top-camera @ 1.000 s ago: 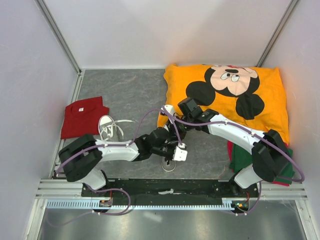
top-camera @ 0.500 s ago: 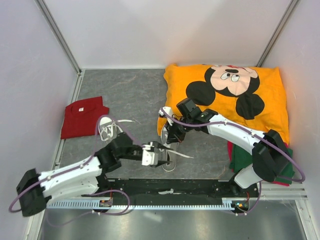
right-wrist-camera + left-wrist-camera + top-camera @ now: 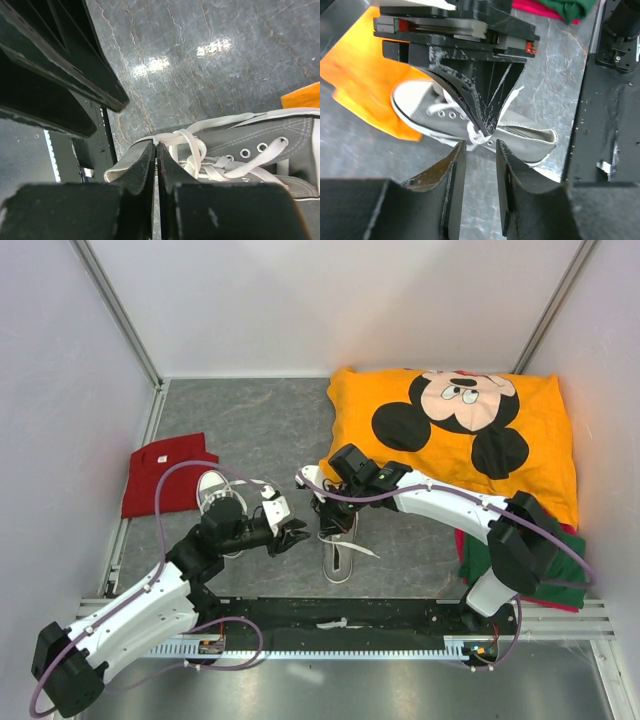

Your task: Tie the shoes

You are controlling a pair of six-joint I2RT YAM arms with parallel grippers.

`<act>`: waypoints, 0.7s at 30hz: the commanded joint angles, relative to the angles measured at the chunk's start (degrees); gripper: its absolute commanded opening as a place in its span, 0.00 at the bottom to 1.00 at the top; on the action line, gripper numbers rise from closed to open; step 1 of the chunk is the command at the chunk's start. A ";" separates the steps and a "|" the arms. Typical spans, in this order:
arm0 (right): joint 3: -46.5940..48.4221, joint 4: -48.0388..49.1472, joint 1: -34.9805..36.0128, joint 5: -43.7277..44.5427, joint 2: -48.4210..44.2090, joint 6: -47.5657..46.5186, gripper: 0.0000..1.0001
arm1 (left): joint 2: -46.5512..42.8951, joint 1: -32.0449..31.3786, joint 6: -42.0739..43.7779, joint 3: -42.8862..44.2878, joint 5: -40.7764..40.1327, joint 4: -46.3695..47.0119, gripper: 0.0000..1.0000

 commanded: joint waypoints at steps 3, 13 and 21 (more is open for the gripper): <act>3.64 -0.98 1.43 2.40 2.01 -0.77 0.13 | 5.48 3.30 -9.21 2.43 -1.31 -1.26 0.34; 4.08 -1.51 2.23 2.76 2.28 -1.29 0.24 | 6.02 7.62 -19.06 0.77 5.38 1.53 0.36; 3.55 0.25 2.05 5.74 0.61 -0.24 0.00 | 8.38 7.62 -17.73 1.47 12.06 2.51 0.40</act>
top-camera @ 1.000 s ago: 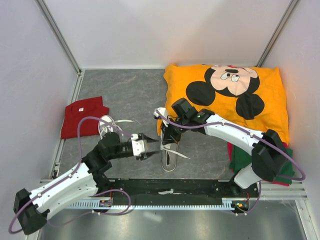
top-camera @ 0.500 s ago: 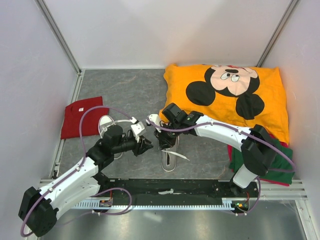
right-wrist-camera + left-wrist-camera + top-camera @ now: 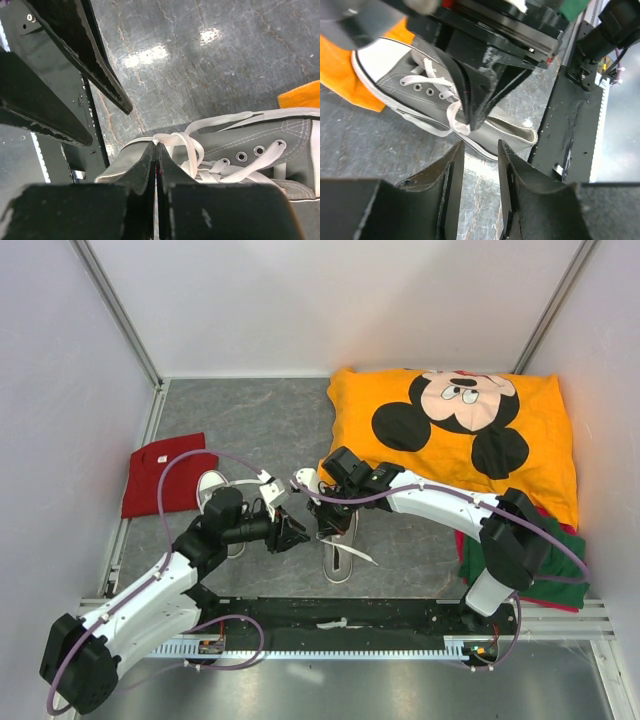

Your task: Tie the shoes

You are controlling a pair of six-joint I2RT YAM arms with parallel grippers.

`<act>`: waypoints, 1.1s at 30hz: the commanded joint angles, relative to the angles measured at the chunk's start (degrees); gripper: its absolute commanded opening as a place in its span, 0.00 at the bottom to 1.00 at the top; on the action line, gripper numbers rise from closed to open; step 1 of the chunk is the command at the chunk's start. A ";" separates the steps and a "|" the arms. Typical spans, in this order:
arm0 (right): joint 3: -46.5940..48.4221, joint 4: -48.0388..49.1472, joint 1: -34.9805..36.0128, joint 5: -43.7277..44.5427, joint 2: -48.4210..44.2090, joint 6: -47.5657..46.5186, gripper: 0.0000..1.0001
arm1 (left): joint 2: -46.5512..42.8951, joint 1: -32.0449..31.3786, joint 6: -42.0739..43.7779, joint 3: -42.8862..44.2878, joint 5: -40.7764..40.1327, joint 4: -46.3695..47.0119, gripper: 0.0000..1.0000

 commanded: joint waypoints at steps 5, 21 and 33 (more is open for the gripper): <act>0.55 -0.30 -0.34 7.01 -5.48 -0.66 0.00 | 4.14 0.28 -5.55 0.77 2.78 4.91 0.38; -0.68 -1.98 -0.95 4.56 -8.91 -1.63 0.00 | 25.75 0.10 -21.11 1.47 1.01 23.17 0.16; -0.77 4.26 -0.51 -1.24 -2.16 3.12 0.00 | 37.71 0.01 -29.02 3.76 2.86 33.47 0.11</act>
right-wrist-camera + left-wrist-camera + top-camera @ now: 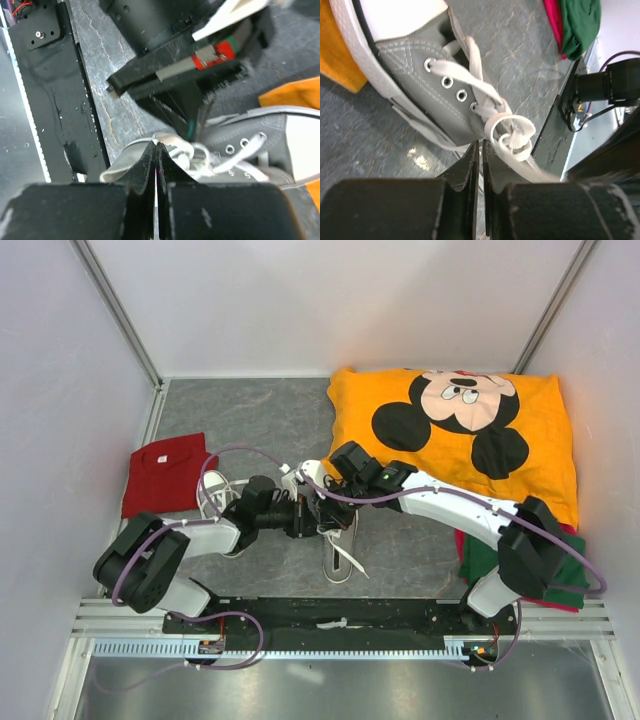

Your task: Tie the shoes

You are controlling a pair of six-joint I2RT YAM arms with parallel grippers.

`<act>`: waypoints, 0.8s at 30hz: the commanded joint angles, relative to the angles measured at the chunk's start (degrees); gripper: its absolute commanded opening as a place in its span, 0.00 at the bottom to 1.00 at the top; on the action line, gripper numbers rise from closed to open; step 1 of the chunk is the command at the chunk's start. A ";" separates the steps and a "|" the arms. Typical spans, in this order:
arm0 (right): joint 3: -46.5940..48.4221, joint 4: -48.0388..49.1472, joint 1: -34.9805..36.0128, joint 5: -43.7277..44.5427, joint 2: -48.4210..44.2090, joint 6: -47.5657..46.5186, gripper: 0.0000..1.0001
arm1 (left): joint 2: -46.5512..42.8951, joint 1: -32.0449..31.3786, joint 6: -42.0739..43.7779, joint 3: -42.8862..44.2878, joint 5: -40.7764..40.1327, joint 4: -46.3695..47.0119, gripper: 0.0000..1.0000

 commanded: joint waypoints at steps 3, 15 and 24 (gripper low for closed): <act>-0.38 3.87 0.76 -2.45 5.35 1.92 0.00 | -0.18 0.21 -2.84 2.75 2.03 3.97 0.12; -1.70 4.49 0.93 0.02 6.15 1.30 0.15 | -21.54 8.02 5.42 5.39 -6.41 -29.16 0.47; 2.35 -1.75 1.02 -0.42 1.59 -3.00 0.62 | -28.40 13.21 12.54 6.18 -3.24 -29.10 0.48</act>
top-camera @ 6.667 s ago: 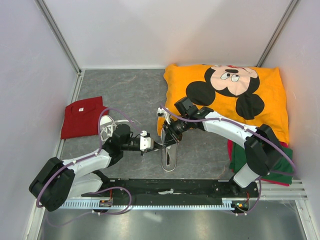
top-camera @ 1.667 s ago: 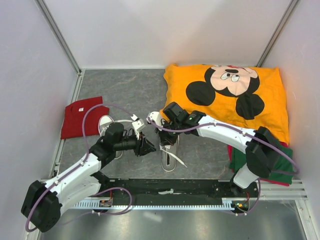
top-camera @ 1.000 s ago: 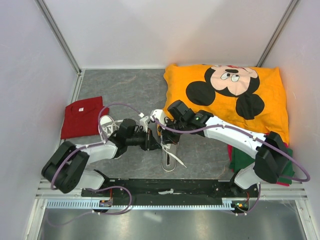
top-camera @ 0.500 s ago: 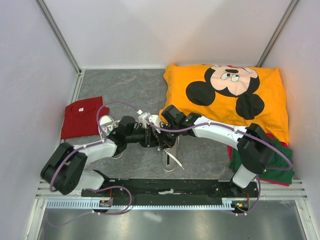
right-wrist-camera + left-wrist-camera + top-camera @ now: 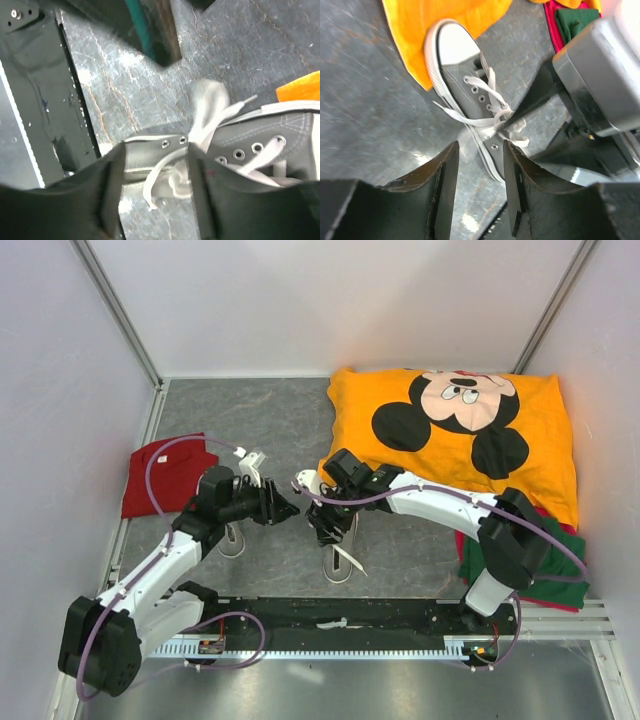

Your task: Tie the shoes

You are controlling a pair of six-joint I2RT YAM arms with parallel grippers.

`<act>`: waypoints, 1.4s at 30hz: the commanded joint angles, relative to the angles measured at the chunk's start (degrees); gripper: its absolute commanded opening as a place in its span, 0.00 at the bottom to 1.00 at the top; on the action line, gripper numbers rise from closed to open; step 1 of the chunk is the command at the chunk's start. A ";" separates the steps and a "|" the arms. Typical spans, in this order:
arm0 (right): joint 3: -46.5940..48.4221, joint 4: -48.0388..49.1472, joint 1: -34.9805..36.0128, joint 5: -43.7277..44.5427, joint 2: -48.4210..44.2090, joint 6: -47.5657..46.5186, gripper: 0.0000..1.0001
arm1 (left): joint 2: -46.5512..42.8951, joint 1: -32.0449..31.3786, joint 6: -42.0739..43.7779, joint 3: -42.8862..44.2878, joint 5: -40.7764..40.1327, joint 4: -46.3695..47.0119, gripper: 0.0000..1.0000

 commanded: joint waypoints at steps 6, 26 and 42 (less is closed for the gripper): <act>2.64 -6.43 -0.16 1.74 -10.48 -5.79 0.63 | -2.77 2.36 12.50 1.72 6.44 1.23 0.45; -17.23 8.87 -0.16 4.83 -13.48 -1.93 0.44 | -4.09 2.27 36.69 0.49 16.73 0.62 0.37; -17.41 8.34 -0.16 0.25 -13.22 -1.93 0.29 | -1.98 2.27 31.85 -0.74 14.45 4.31 0.36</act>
